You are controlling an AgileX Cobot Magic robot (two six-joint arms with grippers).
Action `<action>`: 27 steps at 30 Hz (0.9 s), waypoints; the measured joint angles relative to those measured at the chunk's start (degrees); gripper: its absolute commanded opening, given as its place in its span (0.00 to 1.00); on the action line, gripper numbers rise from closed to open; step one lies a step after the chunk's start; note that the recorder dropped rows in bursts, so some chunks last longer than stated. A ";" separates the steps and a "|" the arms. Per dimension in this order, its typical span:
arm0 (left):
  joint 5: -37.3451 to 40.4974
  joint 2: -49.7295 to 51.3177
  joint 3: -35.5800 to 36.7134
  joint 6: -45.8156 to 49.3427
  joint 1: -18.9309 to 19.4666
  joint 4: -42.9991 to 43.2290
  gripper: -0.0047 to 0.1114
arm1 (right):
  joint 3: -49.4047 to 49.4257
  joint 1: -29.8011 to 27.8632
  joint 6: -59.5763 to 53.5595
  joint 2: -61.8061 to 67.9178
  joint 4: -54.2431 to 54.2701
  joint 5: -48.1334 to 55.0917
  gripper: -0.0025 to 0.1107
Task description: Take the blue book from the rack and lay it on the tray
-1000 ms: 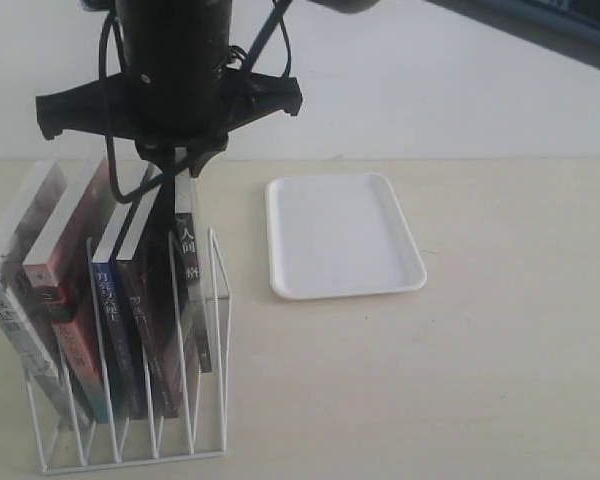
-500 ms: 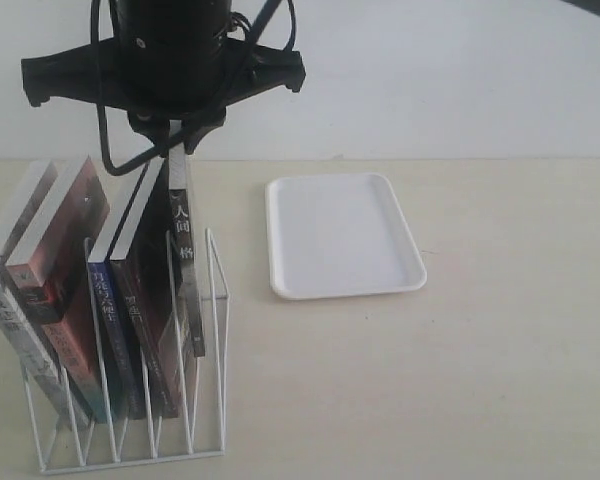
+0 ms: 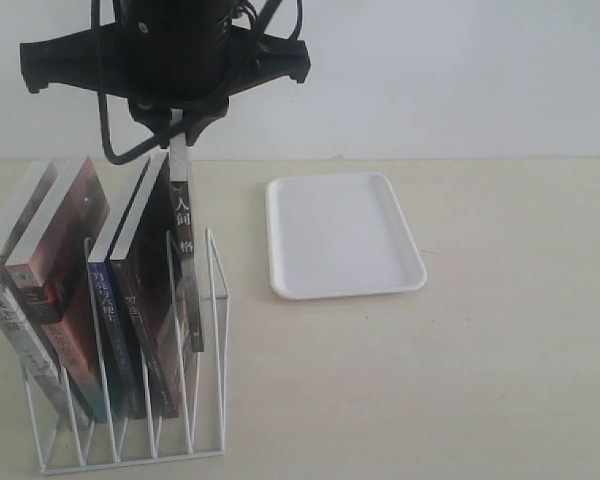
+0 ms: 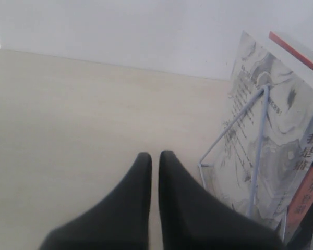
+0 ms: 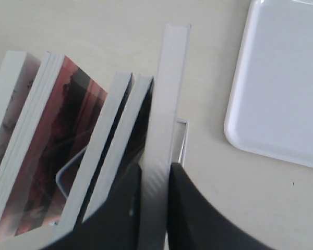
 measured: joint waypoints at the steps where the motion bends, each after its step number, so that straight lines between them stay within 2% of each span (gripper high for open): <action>1: 0.00 0.00 0.00 0.00 0.00 0.00 0.08 | 0.46 0.00 0.12 -0.02 0.00 -0.28 0.02; 8: 0.00 0.00 0.00 0.00 0.00 0.00 0.08 | 6.48 0.38 2.00 -0.02 -0.43 -0.84 0.02; 18: 0.00 0.00 0.00 0.00 0.00 0.11 0.08 | 9.26 0.38 2.90 -0.02 -0.25 -1.44 0.04; 20: 0.00 0.00 0.00 0.00 0.00 0.11 0.08 | 9.26 0.38 3.01 -0.02 -0.25 -1.44 0.12; 25: 0.00 0.00 0.00 0.00 0.00 0.11 0.08 | 9.29 0.38 2.53 -0.02 -0.39 -1.44 0.43; 27: 0.00 0.00 0.00 0.00 0.00 0.11 0.08 | 9.29 0.38 2.25 -0.02 -0.51 -1.58 0.48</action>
